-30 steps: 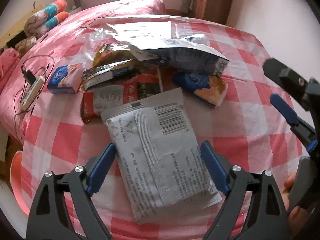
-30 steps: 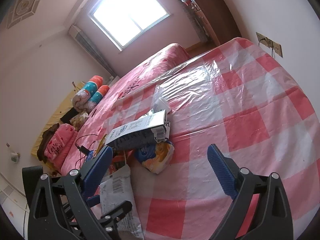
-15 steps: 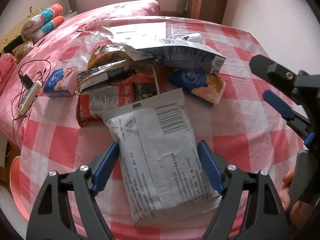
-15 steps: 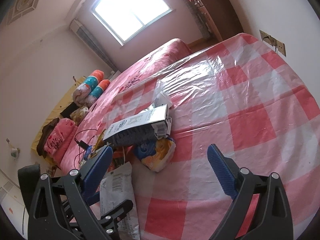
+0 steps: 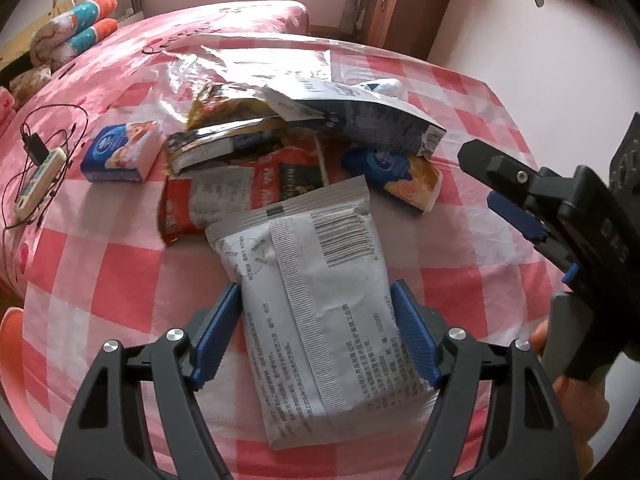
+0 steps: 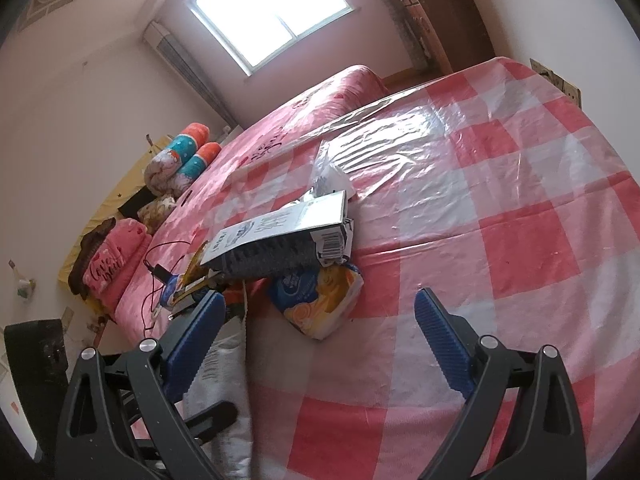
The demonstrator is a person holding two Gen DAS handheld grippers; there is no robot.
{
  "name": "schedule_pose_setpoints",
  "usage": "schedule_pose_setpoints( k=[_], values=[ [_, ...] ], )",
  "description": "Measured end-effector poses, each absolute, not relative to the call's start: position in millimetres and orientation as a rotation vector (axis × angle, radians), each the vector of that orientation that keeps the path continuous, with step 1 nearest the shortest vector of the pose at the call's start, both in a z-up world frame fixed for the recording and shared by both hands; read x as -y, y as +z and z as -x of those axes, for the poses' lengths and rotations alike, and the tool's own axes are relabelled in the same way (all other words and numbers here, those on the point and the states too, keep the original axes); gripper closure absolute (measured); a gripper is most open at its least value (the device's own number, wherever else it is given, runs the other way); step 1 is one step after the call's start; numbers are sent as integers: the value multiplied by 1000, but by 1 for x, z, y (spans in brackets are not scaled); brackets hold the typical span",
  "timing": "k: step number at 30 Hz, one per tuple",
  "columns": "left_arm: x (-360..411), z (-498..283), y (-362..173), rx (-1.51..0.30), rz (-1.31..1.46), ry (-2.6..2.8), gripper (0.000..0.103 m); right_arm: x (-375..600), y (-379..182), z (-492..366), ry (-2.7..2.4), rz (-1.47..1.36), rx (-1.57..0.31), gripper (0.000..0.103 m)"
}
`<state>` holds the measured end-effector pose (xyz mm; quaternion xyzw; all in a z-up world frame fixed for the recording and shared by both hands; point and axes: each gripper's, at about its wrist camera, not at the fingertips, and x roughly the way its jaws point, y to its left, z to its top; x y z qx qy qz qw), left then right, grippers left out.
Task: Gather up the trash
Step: 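Grasp the white milk carton with the right gripper and lift it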
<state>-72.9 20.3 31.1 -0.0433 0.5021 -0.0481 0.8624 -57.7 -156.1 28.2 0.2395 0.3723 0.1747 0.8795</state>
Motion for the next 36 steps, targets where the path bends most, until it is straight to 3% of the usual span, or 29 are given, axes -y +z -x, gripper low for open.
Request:
schedule_pose_setpoints(
  k=[25, 36],
  values=[
    [-127, 85, 37, -958, 133, -35, 28, 137, 28, -3, 466, -571, -821, 9],
    [-138, 80, 26, -964, 152, -51, 28, 75, 51, 38, 650, -353, -878, 9]
  ],
)
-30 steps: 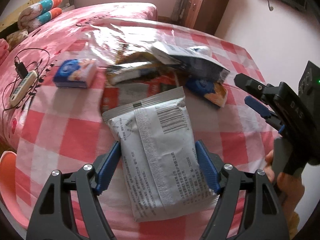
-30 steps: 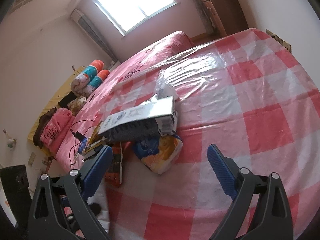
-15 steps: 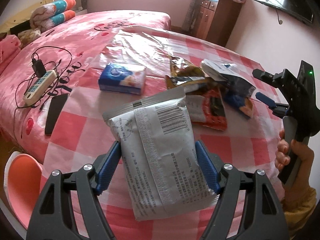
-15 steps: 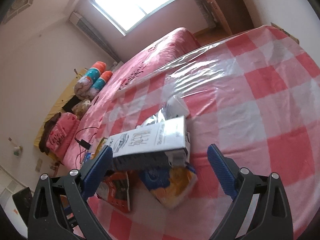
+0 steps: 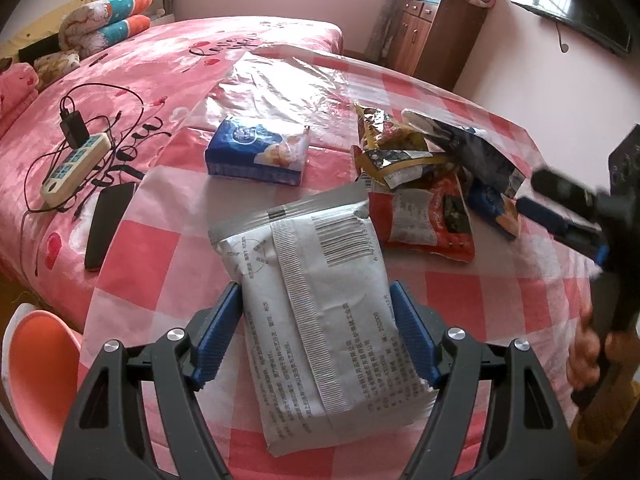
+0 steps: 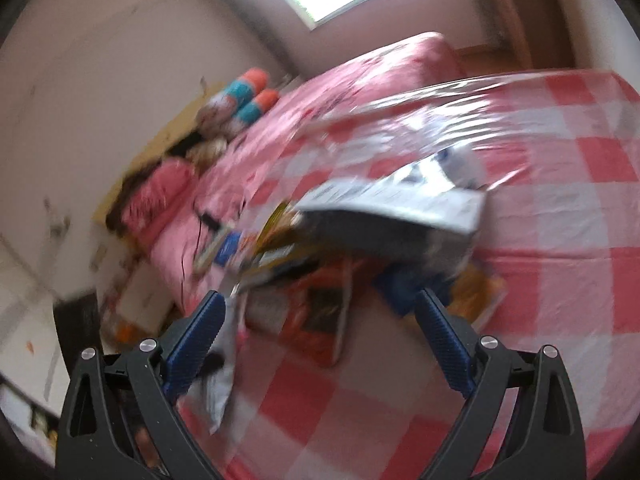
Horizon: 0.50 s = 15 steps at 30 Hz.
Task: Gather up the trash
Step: 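Grasp the white milk carton with the right gripper and lift it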
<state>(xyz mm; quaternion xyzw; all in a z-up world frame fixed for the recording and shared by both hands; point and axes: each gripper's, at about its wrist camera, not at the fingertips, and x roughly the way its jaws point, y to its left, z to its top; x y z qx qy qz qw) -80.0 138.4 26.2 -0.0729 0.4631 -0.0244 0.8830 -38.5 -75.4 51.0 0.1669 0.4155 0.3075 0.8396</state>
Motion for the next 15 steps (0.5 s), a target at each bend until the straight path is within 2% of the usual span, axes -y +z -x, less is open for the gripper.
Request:
schedule_pose_setpoints(
  k=[7, 15],
  values=[
    [-141, 80, 25, -951, 147, -66, 28, 61, 80, 58, 614, -163, -795, 9],
    [-141, 79, 25, -941, 132, -85, 28, 61, 83, -9, 592, 64, -833, 9]
  ],
)
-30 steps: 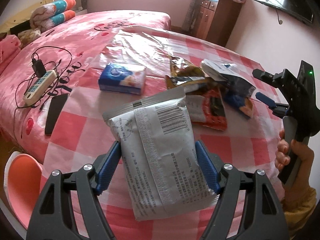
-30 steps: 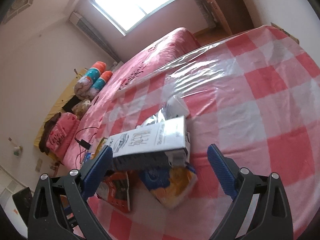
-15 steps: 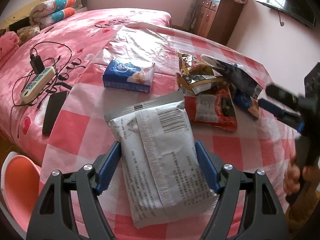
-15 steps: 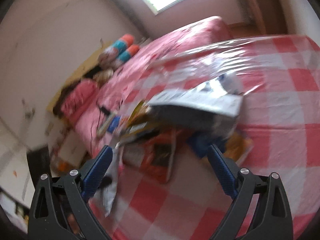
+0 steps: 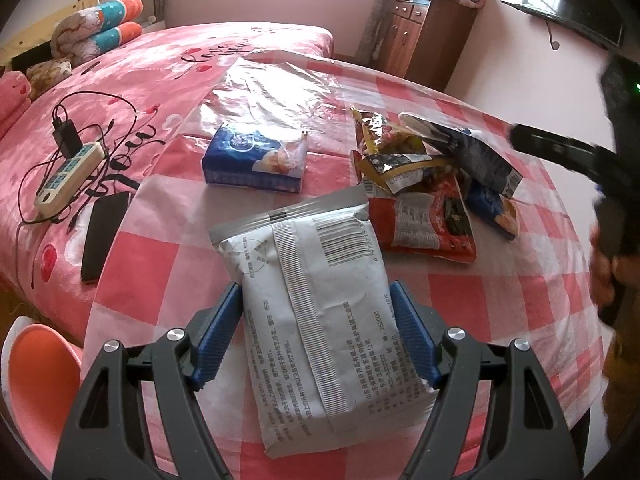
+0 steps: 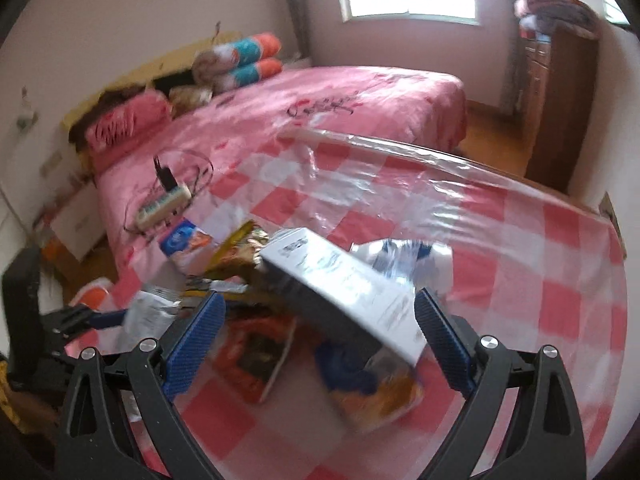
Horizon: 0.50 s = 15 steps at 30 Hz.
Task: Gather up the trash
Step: 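Grasp the white milk carton with the right gripper and lift it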
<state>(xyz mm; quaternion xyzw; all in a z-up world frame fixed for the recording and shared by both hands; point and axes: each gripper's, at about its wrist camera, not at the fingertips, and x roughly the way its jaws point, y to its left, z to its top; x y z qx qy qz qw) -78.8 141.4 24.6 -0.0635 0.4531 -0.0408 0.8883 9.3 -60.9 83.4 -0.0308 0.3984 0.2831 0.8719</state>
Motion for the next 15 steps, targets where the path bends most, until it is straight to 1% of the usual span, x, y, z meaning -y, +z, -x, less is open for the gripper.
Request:
schedule_pose_setpoints(
  k=[9, 15],
  values=[
    [-143, 75, 24, -923, 122, -95, 27, 37, 52, -60, 704, 139, -988, 8],
    [-143, 73, 23, -911, 108, -92, 27, 37, 47, -63, 759, 122, -1044, 8]
  ],
)
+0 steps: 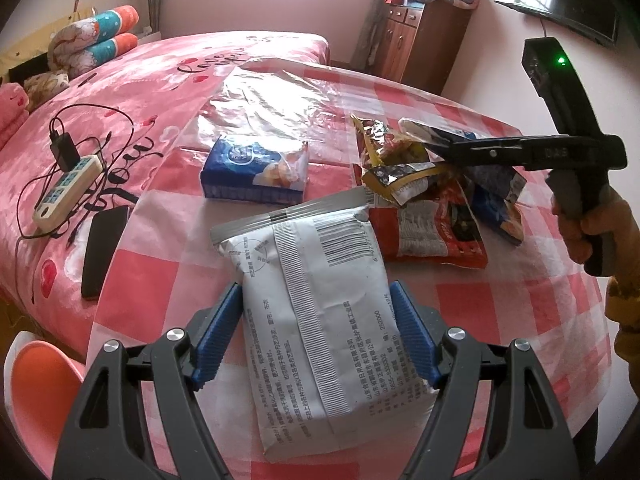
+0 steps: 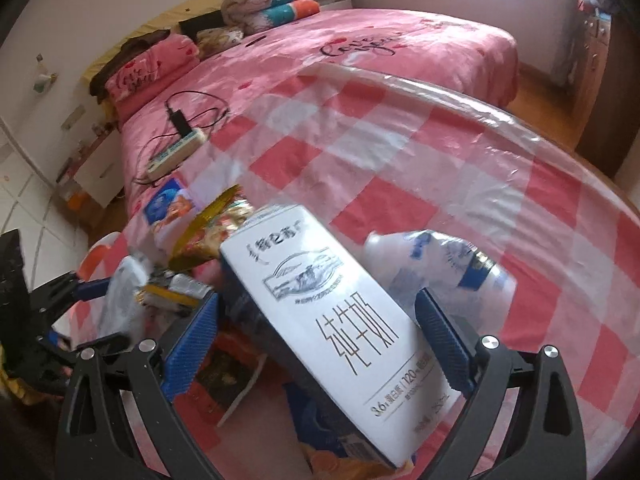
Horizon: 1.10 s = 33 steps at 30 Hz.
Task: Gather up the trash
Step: 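Grasp the white milk carton with the right gripper and lift it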
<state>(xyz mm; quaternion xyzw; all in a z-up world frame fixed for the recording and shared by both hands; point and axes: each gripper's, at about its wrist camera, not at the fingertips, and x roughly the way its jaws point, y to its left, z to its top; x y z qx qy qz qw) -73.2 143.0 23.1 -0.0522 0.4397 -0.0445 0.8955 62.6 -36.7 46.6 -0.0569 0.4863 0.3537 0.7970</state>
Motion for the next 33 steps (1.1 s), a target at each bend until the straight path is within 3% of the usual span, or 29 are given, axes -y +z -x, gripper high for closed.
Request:
schedule_pose_setpoints(
  k=[7, 10, 16, 18, 19, 33],
  values=[
    [-144, 72, 22, -907, 108, -92, 27, 29, 52, -23, 851, 107, -1070, 9],
    [-144, 72, 22, -904, 114, -89, 26, 26, 52, -16, 848, 81, -1071, 20],
    [-145, 72, 22, -905, 120, -88, 26, 18, 47, -15, 754, 62, -1041, 23],
    [-145, 72, 22, -902, 125, -84, 26, 17, 49, -13, 727, 62, -1017, 35],
    [-146, 72, 22, -900, 127, -82, 27, 19, 50, -12, 717, 49, -1009, 47],
    [-152, 83, 23, -884, 189, -83, 28, 46, 63, 36, 563, -54, -874, 47]
  ],
)
